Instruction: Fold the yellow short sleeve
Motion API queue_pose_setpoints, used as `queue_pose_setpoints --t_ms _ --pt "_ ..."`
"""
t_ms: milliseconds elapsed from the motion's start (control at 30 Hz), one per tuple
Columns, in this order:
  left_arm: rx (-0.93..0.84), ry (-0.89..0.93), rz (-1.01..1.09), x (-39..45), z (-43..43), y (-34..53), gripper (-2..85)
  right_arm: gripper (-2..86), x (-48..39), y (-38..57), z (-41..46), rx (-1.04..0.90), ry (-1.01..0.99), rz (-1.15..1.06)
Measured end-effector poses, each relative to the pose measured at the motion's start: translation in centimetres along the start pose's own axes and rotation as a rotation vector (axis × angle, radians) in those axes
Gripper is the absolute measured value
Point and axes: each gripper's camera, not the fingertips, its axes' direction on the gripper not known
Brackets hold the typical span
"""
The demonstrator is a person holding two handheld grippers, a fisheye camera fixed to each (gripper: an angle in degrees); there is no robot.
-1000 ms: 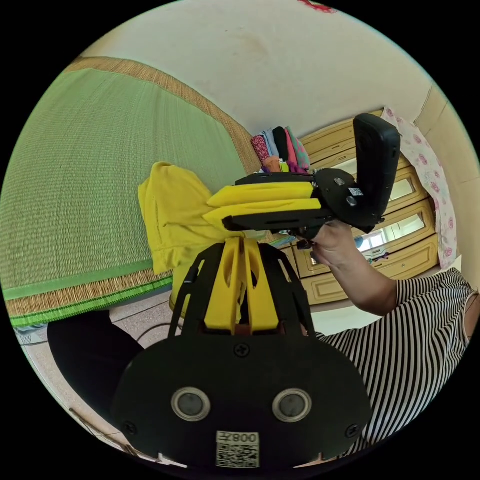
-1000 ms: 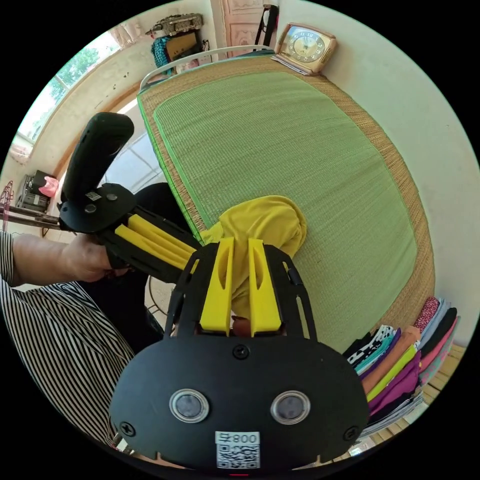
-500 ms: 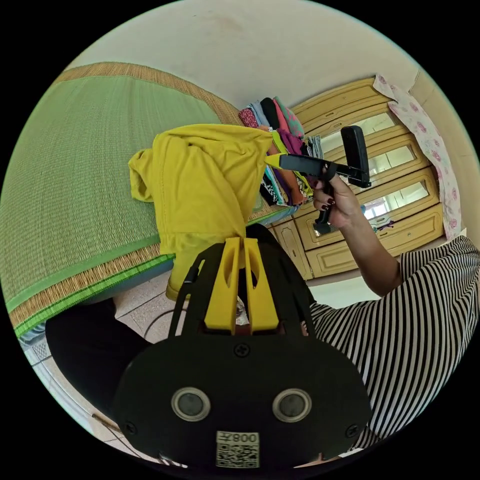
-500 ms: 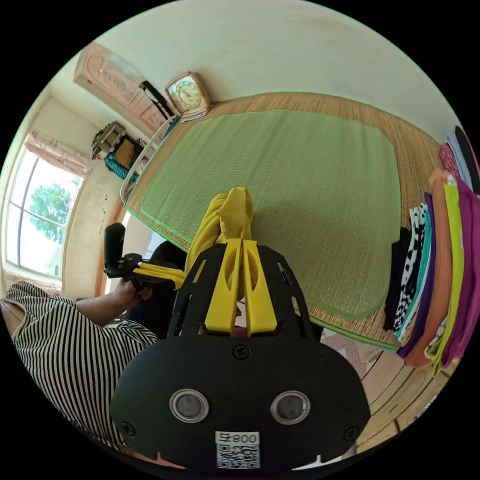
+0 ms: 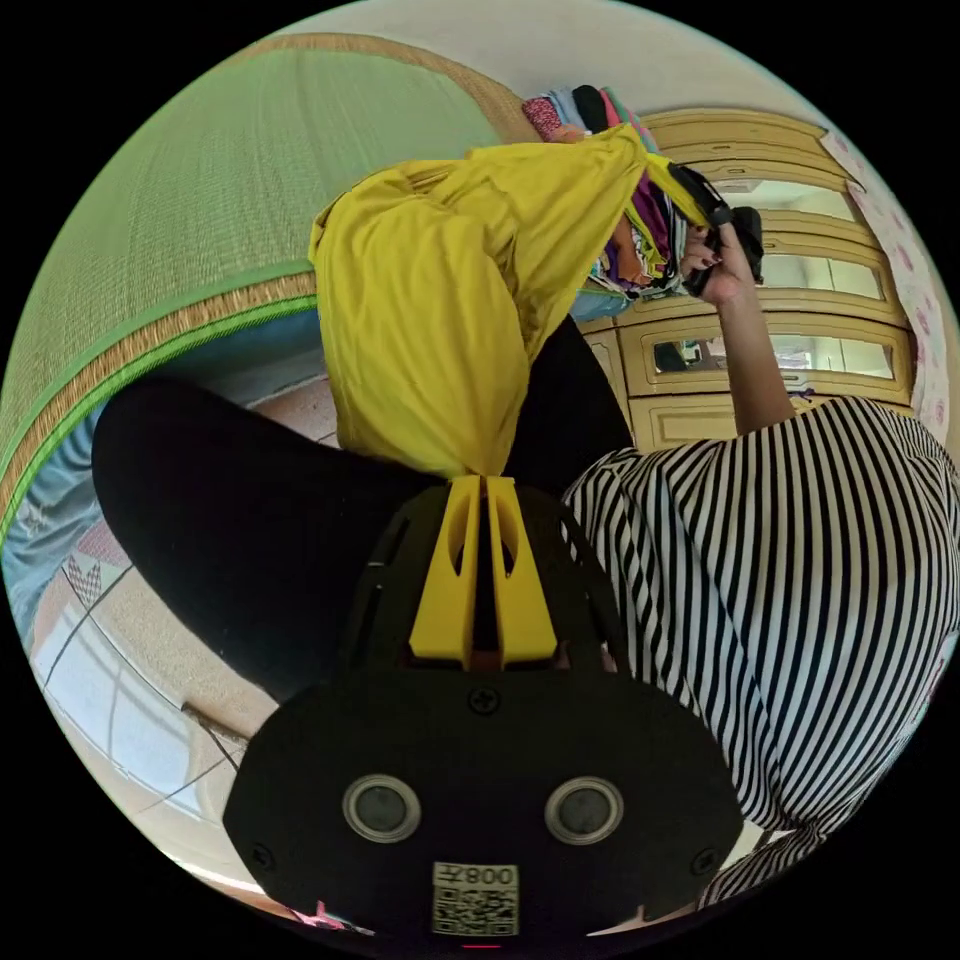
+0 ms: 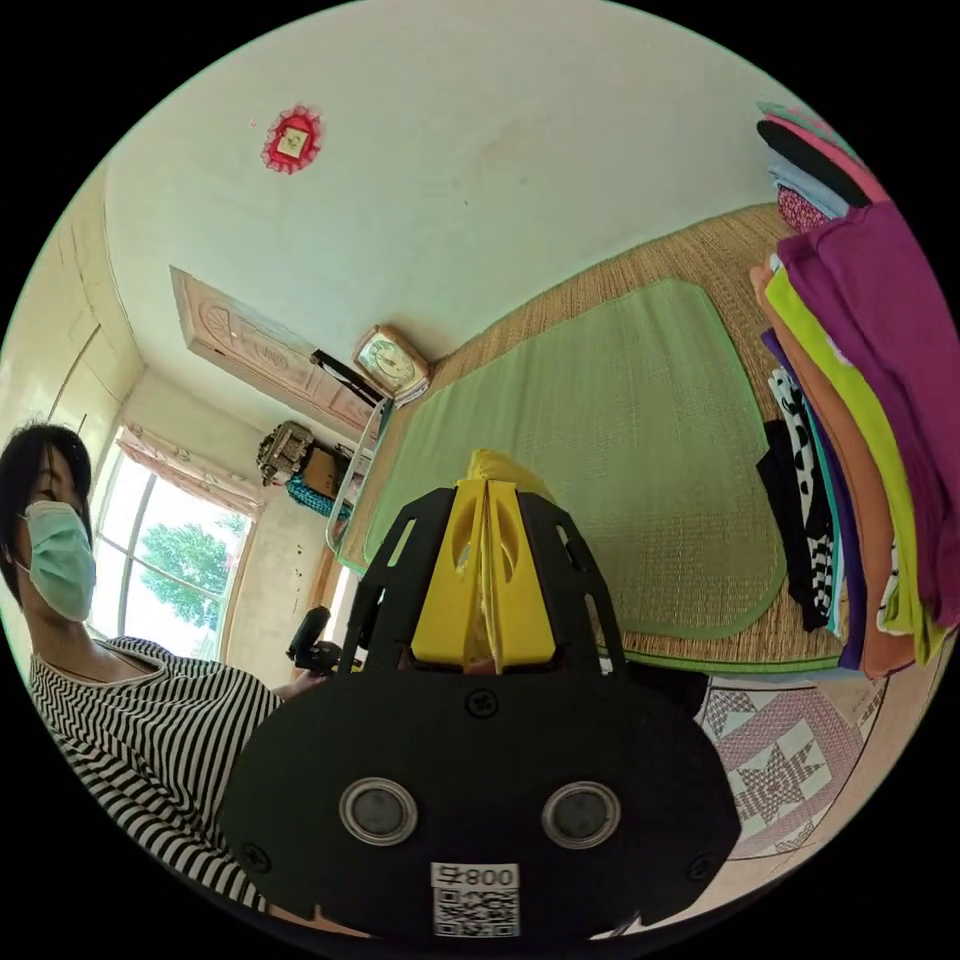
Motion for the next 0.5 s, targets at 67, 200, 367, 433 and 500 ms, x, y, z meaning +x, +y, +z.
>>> queue_pose_setpoints --t_ms 67,200,367,433,500 --pt "-0.025 0.031 -0.008 0.1 -0.2 0.4 1.7 -0.2 -1.0 -0.2 -1.9 0.028 -0.010 -0.055" --pt "0.010 0.112 0.084 1.5 -2.4 -0.1 3.2 -0.1 -2.1 0.6 -4.1 0.058 -0.046 -0.103" --pt "0.252 0.064 0.116 1.0 -7.1 -1.6 6.8 0.0 -3.8 2.9 -6.4 0.059 -0.114 -0.158" --pt "0.331 0.033 0.099 0.0 -8.3 -3.3 9.3 0.0 -5.3 3.5 -6.9 0.058 -0.125 -0.200" --pt "0.361 0.046 0.106 -0.5 -8.8 -4.6 10.6 0.0 -7.1 4.0 -7.5 0.057 -0.144 -0.254"
